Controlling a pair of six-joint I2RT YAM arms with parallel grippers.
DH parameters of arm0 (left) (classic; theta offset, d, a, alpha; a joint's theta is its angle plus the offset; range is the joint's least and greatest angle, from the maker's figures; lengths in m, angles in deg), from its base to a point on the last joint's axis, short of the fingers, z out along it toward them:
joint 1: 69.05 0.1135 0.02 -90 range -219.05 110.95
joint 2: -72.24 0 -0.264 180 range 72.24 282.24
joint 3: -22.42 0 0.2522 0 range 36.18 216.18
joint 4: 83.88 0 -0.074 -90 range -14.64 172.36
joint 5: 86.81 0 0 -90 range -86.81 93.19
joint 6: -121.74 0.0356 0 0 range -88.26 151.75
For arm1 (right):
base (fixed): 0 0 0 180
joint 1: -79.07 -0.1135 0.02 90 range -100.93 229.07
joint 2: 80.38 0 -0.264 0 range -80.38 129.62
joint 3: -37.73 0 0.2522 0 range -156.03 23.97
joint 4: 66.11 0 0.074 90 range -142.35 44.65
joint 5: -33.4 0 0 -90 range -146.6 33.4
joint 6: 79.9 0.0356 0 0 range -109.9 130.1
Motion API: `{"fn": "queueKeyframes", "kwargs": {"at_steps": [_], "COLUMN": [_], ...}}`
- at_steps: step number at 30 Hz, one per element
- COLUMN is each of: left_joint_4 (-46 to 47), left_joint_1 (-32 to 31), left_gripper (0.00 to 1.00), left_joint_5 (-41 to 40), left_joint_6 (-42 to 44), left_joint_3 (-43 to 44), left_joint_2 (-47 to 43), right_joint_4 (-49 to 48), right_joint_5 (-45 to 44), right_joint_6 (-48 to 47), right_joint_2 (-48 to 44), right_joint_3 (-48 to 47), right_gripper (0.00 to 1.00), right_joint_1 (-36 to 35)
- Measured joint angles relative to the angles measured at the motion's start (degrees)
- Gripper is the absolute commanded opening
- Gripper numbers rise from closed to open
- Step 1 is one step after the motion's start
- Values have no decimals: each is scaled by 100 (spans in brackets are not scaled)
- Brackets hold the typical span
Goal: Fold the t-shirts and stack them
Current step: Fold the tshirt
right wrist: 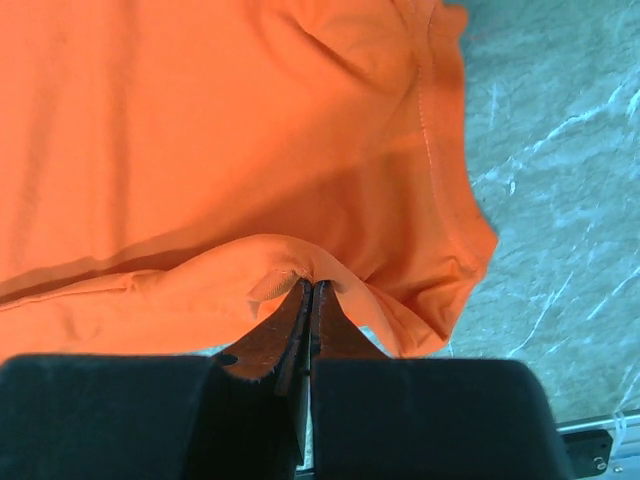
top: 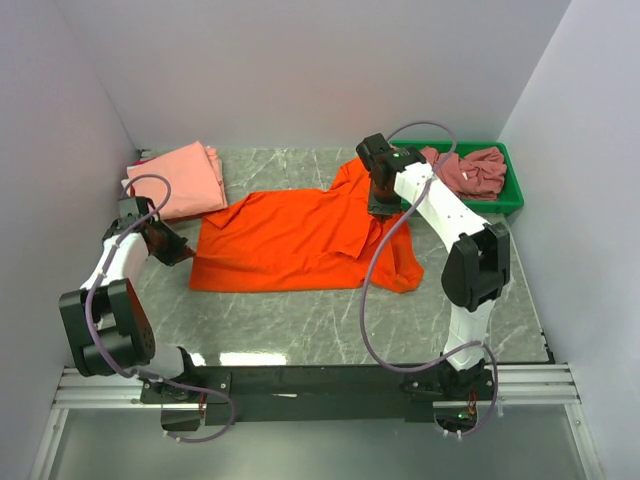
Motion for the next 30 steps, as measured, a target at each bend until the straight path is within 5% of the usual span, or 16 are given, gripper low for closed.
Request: {"fn": "queueKeyframes", "kwargs": {"at_steps": [14, 16, 18, 20, 22, 26, 30], "left_joint_4": [313, 315, 313, 317, 310, 271, 210], "left_joint_1": [46, 46, 46, 46, 46, 46, 9], "left_gripper": [1, 11, 26, 50, 61, 67, 69], "left_joint_5": [146, 142, 129, 79, 0, -238, -389], "left_joint_6": [44, 72, 120, 201, 205, 229, 284], "left_joint_3": [192, 289, 376, 461, 527, 570, 570], "left_joint_2": [918, 977, 988, 990, 988, 857, 415], "right_joint_4": [72, 74, 70, 63, 33, -144, -485], "right_joint_5": [-35, -31, -11, 39, 140, 319, 544], "right_joint_6": [-306, -361, -378, -435, -527, -603, -616], "right_joint_2": [739, 844, 949, 1016, 1034, 890, 87], "right_joint_3": [-409, -518, -645, -743, -793, -640, 555], "right_gripper": [0, 1, 40, 70, 74, 77, 77], "right_joint_1": [127, 151, 188, 232, 291, 326, 330]}}
